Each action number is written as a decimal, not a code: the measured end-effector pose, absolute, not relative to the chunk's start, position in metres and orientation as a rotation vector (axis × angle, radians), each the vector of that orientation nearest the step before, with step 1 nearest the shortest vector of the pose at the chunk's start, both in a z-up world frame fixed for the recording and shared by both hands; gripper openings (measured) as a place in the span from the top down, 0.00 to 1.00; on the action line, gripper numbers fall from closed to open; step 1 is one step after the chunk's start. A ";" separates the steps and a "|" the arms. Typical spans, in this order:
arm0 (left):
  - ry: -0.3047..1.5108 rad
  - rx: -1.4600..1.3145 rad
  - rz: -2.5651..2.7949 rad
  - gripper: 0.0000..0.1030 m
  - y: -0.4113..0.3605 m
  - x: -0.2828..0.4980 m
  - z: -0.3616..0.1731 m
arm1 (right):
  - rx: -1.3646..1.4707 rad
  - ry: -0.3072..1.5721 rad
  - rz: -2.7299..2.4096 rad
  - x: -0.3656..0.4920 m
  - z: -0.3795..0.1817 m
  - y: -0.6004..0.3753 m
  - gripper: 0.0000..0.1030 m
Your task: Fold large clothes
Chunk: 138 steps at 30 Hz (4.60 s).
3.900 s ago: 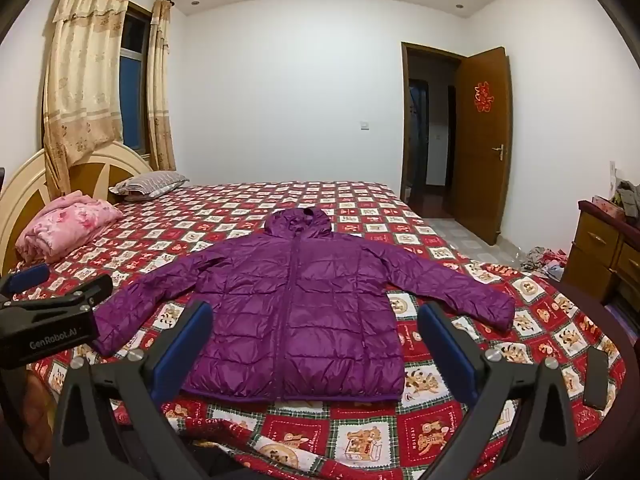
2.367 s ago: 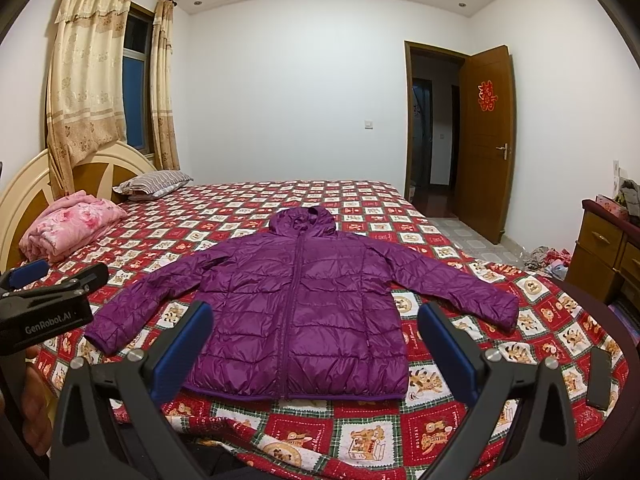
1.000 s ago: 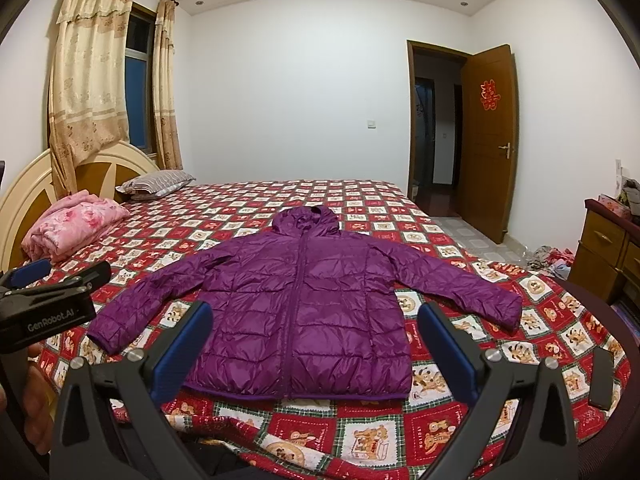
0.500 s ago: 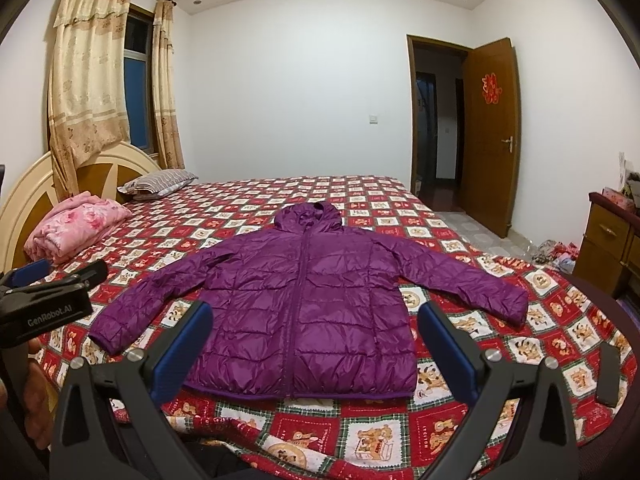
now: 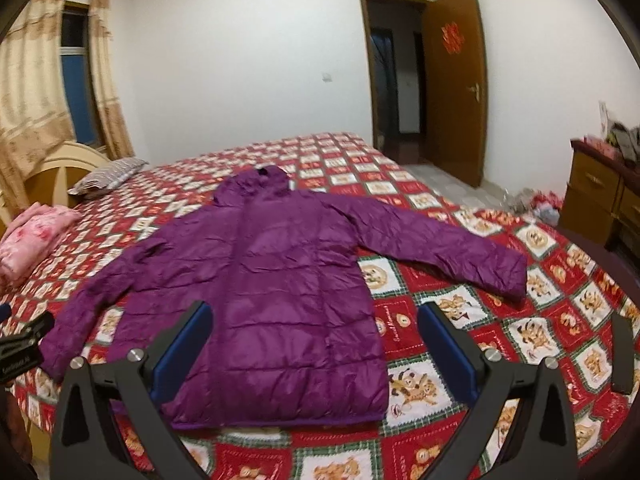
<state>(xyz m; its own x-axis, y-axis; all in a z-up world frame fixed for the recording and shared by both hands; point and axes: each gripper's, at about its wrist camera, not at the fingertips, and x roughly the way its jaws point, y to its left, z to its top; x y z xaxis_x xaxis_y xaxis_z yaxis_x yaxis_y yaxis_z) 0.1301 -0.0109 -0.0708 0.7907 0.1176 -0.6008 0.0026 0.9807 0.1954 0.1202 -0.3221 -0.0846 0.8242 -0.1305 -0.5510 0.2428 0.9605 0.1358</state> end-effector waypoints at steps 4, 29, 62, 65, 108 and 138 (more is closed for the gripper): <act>0.676 0.224 0.061 0.01 -0.022 0.167 -0.080 | 0.223 0.608 -0.233 0.147 -0.095 -0.342 0.00; 0.784 0.354 -0.006 0.01 -0.106 0.341 -0.149 | 0.312 0.723 -0.567 0.241 -0.156 -0.507 0.00; 0.826 0.316 0.095 0.01 -0.037 0.401 -0.152 | 0.354 0.750 -0.650 0.255 -0.142 -0.585 0.88; 0.808 0.301 0.131 0.01 -0.029 0.407 -0.141 | 0.270 0.716 -0.590 0.284 -0.120 -0.557 0.89; 0.830 0.183 -0.088 0.01 -0.130 0.429 -0.119 | 0.000 0.732 -0.078 0.348 -0.169 -0.339 0.13; 0.736 0.346 0.001 0.29 -0.133 0.440 -0.164 | 0.152 0.856 -0.138 0.349 -0.186 -0.429 0.62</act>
